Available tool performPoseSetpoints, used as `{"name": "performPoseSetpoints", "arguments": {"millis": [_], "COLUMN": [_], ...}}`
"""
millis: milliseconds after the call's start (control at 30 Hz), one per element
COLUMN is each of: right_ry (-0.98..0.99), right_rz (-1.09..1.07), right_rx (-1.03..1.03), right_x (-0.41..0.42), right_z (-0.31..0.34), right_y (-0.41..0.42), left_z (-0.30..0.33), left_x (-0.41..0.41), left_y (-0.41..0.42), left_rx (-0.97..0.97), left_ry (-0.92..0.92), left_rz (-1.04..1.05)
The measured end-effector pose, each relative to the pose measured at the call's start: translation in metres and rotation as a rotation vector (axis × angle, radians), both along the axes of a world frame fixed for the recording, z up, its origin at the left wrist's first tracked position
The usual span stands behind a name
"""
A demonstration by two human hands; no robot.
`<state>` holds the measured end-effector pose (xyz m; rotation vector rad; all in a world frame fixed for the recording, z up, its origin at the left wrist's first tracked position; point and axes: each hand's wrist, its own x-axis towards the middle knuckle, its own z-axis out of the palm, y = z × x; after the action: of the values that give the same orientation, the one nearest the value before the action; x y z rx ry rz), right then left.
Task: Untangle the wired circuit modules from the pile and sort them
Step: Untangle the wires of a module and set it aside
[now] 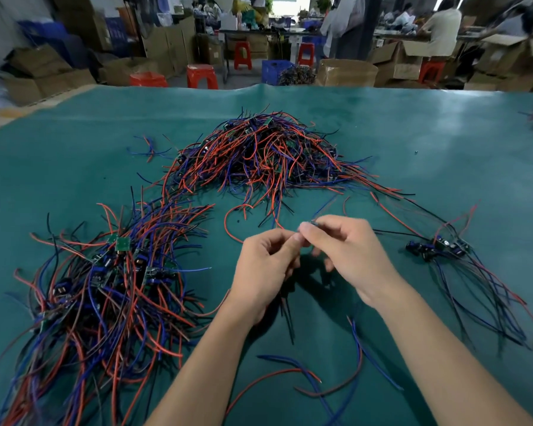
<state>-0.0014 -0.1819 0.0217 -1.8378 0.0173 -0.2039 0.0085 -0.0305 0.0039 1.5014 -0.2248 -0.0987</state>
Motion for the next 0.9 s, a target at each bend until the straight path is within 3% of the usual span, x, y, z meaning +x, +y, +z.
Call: {"name": "performPoseSetpoints", "arguments": {"millis": [100,233,467,633,733,900], "right_ry": [-0.065,-0.17,-0.303,-0.549,-0.574,-0.396], "right_rz": [0.033,-0.116,-0.461,-0.72,-0.596,-0.047], "right_rx": [-0.012,-0.103,0.135,0.277,0.333,0.357], "right_x": [-0.001,0.002,0.003,-0.012,-0.021,-0.02], "right_z": [0.002,0.003,0.016,0.05,0.079,0.116], "right_y": [-0.001,-0.007,-0.032,-0.038,-0.019,0.061], "left_z": [0.001,0.003,0.005,0.002,0.0,0.002], "left_x": [0.0,-0.002,-0.005,-0.004,-0.003,-0.003], "left_y": [0.0,-0.001,0.0,0.0,-0.002,-0.002], "left_rx": [0.027,0.043,0.091,0.215,0.272,0.259], "left_ry": [-0.01,-0.027,-0.065,-0.08,-0.087,-0.088], "left_rz": [-0.023,-0.09,-0.204,-0.206,-0.155,-0.128]}}
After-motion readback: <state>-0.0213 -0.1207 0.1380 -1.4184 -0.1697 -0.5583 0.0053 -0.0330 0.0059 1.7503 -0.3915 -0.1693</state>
